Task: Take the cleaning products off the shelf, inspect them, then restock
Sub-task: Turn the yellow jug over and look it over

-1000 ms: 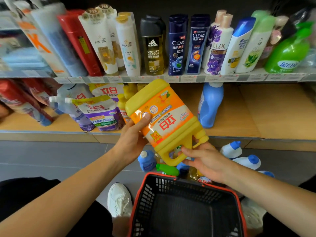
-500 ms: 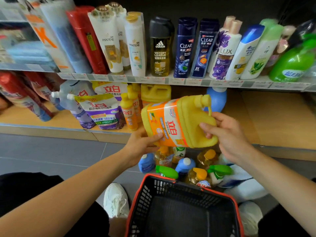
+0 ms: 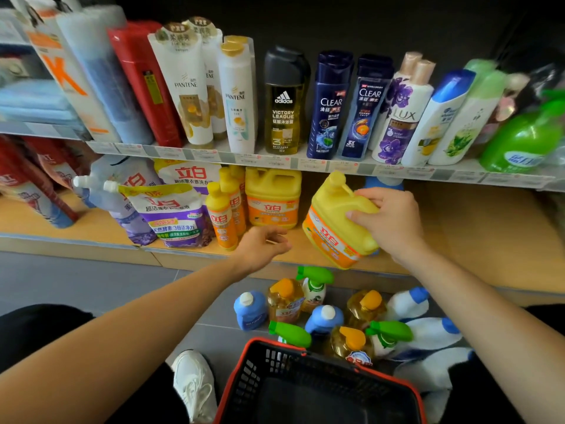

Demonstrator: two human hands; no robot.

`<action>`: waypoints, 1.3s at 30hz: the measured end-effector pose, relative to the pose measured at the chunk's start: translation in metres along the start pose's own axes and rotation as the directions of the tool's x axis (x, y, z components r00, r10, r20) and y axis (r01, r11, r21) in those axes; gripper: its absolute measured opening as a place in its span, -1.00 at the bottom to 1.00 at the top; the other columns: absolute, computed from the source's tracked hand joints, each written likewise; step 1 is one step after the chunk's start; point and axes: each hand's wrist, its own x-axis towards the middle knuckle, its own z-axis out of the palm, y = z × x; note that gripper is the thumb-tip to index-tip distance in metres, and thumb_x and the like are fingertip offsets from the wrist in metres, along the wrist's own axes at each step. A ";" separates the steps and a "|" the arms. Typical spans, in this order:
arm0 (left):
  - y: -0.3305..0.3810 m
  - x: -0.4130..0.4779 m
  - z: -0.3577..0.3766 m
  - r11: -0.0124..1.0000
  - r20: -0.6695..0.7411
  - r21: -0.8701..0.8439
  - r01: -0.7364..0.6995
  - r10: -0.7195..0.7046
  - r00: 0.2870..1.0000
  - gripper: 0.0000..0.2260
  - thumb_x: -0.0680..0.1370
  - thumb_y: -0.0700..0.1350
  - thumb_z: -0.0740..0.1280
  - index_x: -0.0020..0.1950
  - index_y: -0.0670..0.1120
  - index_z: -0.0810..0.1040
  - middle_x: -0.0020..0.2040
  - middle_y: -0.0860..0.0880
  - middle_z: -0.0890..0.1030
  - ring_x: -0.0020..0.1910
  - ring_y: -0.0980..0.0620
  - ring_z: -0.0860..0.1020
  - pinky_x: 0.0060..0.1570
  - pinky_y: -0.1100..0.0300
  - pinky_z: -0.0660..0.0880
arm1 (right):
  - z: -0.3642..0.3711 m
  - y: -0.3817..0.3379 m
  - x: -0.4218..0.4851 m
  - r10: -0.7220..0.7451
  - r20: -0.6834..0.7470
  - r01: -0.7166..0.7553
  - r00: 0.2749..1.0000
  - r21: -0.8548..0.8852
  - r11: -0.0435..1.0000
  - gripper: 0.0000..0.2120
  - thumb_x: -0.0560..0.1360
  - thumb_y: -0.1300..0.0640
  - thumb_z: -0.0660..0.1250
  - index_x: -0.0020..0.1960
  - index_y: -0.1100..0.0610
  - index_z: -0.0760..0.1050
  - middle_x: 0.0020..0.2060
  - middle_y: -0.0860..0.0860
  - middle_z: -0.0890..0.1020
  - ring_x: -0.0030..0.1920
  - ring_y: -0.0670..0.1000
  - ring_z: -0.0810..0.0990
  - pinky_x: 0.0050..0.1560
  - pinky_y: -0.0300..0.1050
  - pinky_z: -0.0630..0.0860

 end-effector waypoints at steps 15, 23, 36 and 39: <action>-0.017 0.109 0.009 0.424 -0.033 0.898 -0.115 0.328 0.944 -0.12 0.47 0.25 0.38 0.63 0.07 -0.03 0.65 -0.07 0.07 0.54 -0.25 0.14 0.39 -0.21 0.28 | 0.043 0.057 0.059 0.116 0.114 -0.107 0.987 -0.076 0.991 -0.64 0.46 0.18 0.51 0.25 0.05 0.62 0.07 -0.05 0.67 0.14 -0.07 0.60 0.25 -0.03 0.52; -0.060 0.088 0.013 0.380 -0.073 0.904 -0.195 0.588 0.805 -0.15 0.38 0.05 0.44 0.62 0.03 0.16 0.62 -0.07 0.22 0.42 -0.23 0.29 0.27 -0.17 0.41 | 0.045 0.085 0.043 0.180 0.088 -0.157 0.980 -0.222 0.962 -0.56 0.29 0.11 0.62 0.12 0.01 0.56 -0.06 -0.07 0.61 0.08 0.12 0.62 -0.04 -0.09 0.45; -0.006 0.060 0.031 0.864 -0.483 -0.494 -0.096 -0.181 0.857 -0.41 0.45 0.13 0.54 0.39 -0.13 0.56 0.12 0.05 0.65 0.11 0.14 0.58 0.06 0.26 0.49 | 0.077 0.084 0.022 0.328 -0.177 -0.298 0.928 0.175 0.938 -0.52 0.41 0.23 0.56 0.27 0.17 0.47 0.18 0.12 0.60 0.07 0.07 0.66 0.04 -0.10 0.60; 0.010 0.068 0.020 0.685 -0.301 -0.728 0.021 -0.347 0.888 -0.40 0.46 0.09 0.54 0.43 -0.09 0.52 0.27 -0.02 0.60 0.26 0.04 0.53 0.20 0.18 0.43 | 0.088 0.076 0.011 0.212 -0.181 -0.195 0.960 0.106 0.975 -0.63 0.37 0.20 0.60 0.09 0.16 0.53 -0.07 0.10 0.62 -0.13 0.05 0.64 -0.06 -0.03 0.60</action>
